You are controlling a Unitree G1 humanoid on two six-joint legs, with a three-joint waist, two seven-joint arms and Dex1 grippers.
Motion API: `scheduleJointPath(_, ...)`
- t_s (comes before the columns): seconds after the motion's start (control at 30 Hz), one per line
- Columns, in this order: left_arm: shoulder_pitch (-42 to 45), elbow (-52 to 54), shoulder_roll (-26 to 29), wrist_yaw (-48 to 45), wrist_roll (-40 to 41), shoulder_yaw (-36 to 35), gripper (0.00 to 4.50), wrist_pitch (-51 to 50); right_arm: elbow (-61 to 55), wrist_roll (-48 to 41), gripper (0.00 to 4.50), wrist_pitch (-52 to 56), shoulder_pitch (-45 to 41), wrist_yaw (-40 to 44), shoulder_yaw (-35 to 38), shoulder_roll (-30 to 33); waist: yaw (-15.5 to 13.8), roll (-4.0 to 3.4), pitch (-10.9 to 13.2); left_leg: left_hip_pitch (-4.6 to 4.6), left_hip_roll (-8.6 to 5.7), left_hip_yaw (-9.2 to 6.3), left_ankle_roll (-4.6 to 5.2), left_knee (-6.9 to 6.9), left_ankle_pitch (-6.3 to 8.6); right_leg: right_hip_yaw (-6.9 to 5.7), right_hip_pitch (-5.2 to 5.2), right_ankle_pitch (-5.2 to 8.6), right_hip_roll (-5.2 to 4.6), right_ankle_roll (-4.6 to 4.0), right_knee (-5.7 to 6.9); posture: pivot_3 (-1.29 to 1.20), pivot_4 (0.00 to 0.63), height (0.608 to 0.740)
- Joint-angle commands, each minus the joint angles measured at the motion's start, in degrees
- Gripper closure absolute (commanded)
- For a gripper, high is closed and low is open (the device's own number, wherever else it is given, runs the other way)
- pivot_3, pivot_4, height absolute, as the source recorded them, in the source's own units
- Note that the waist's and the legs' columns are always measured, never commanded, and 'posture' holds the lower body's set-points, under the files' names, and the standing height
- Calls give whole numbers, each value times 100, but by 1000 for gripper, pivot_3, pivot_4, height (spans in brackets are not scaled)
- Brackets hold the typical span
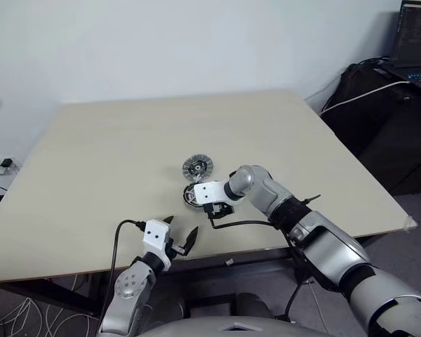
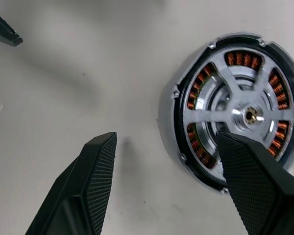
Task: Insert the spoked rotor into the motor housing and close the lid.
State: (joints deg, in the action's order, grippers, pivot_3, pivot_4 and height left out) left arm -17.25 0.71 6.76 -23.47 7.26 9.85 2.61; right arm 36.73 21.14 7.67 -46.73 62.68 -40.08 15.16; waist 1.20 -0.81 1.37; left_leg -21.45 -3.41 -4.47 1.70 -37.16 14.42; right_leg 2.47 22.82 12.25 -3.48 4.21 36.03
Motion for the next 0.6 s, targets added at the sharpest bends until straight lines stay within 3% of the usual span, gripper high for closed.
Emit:
scheduleJointPath(0.03,19,235,-18,18,39,13,0,25,129,89,1035,-138,-251,-6,67,-85,0,0,0,0,0,0,0,0,0,0,0,0,0,0,0,0,0,740)
scheduleJointPath(0.1,11,229,-24,29,44,14,0,30,241,130,1035,-174,-278,-21,68,-130,2,0,0,0,0,0,0,0,0,0,0,0,0,-1,1,0,0,740)
scheduleJointPath(0.2,0,226,-36,44,49,13,0,33,389,187,1643,-229,-323,-44,75,-183,12,-1,-1,1,0,0,-1,0,0,0,0,0,0,-1,2,0,0,740)
scheduleJointPath(0.5,-19,204,-76,52,93,2,0,22,596,279,4357,-328,-407,-118,133,-228,18,-6,1,10,1,0,-11,0,5,0,-6,1,1,-6,4,0,0,740)
scheduleJointPath(0.6,-6,188,-82,52,98,0,0,20,589,275,4382,-322,-394,-124,164,-233,20,-6,1,12,1,0,-13,-2,3,1,-7,7,2,-18,7,0,0,740)
